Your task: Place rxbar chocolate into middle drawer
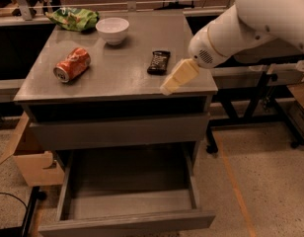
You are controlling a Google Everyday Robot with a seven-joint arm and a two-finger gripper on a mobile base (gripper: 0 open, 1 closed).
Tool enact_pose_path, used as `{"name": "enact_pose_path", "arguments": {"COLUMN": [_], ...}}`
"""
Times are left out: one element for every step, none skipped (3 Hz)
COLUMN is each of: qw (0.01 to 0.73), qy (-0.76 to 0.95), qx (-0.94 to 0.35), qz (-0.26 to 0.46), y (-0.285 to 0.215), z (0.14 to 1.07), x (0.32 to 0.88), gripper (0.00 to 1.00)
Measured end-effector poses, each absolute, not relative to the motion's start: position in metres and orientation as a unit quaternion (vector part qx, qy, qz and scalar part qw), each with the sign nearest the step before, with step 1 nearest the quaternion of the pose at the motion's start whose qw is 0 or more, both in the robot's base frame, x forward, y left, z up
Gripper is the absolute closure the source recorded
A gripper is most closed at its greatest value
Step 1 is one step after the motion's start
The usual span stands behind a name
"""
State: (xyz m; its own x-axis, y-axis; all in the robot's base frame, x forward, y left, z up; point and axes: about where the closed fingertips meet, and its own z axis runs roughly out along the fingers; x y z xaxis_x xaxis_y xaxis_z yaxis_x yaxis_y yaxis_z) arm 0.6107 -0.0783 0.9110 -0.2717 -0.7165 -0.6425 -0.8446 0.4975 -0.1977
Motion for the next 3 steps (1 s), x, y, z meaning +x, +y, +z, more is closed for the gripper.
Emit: {"name": "enact_pose_path", "arguments": {"qw": [0.374,0.415,0.436], "qy": [0.793,0.796,0.795], "qx": [-0.467,-0.415,-0.385], "qz": [0.112,0.147,0.176], "y": [-0.059,-0.043,-0.033], "z": [0.892,0.877,0.873], "x": [0.643,0.686,0.709], "gripper": [0.0,0.0,0.0]}}
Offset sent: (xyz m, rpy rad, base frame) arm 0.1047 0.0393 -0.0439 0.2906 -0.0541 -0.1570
